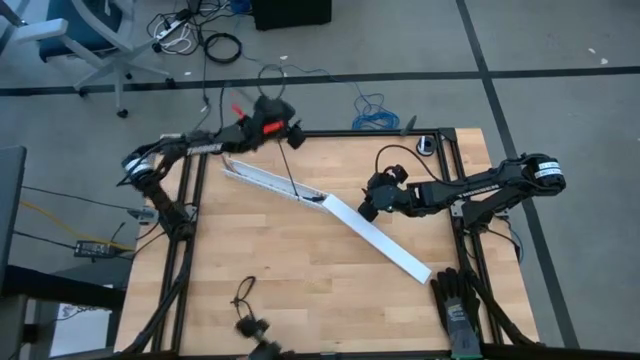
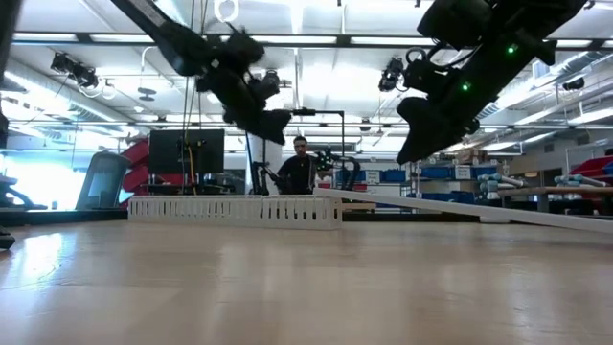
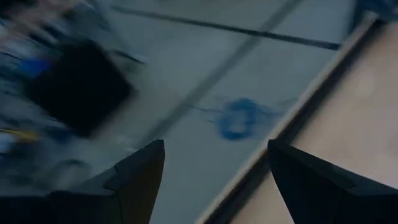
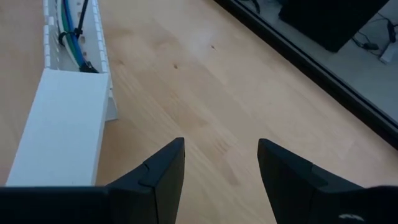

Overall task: Ziptie cables
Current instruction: Close the white cable duct lid

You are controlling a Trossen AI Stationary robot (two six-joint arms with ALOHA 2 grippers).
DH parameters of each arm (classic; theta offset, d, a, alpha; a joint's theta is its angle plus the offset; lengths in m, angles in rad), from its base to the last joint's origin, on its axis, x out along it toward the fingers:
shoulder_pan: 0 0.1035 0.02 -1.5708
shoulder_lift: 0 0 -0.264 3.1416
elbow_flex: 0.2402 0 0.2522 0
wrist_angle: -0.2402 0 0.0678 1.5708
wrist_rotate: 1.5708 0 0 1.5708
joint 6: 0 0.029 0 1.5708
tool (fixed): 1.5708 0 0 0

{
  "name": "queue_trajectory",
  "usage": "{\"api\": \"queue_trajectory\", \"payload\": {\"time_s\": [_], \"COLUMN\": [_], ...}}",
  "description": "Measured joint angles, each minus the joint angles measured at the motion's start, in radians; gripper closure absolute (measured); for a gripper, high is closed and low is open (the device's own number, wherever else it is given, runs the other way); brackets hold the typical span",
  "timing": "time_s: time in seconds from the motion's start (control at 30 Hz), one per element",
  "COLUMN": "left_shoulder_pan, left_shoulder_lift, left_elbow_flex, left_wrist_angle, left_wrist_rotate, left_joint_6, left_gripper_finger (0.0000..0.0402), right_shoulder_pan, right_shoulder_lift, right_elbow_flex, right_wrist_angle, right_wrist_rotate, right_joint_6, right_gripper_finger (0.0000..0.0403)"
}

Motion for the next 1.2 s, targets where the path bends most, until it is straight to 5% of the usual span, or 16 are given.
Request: {"api": "queue_trajectory", "payload": {"time_s": [0.07,0.17,0.4,0.67,1.2], "left_shoulder_pan": [-0.048,-0.094,-0.136,-0.140,-0.147], "left_shoulder_lift": [-0.090,-0.249,-0.392,-0.381,-0.381], "left_elbow_flex": [-0.104,-0.290,-0.562,-0.588,-0.588], "left_wrist_angle": [0.082,0.173,0.384,0.412,0.504], "left_wrist_rotate": [-0.118,-0.090,0.378,0.402,0.395], "left_joint_6": [0.010,0.004,0.020,0.051,-0.165], "left_gripper_finger": [0.0106,0.0106,0.0106,0.0106,0.0106], "right_shoulder_pan": [0.000,0.000,-0.015,-0.025,-0.026], "right_shoulder_lift": [0.000,0.000,0.000,0.000,0.000], "right_elbow_flex": [0.000,0.000,0.000,0.000,0.000], "right_wrist_angle": [0.006,0.007,0.059,0.149,0.161], "right_wrist_rotate": [0.000,0.000,-0.004,-0.051,-0.066], "right_joint_6": [0.001,0.001,-0.029,-0.043,-0.072], "right_gripper_finger": [0.0213,0.0213,0.0213,0.0213,0.0213]}}
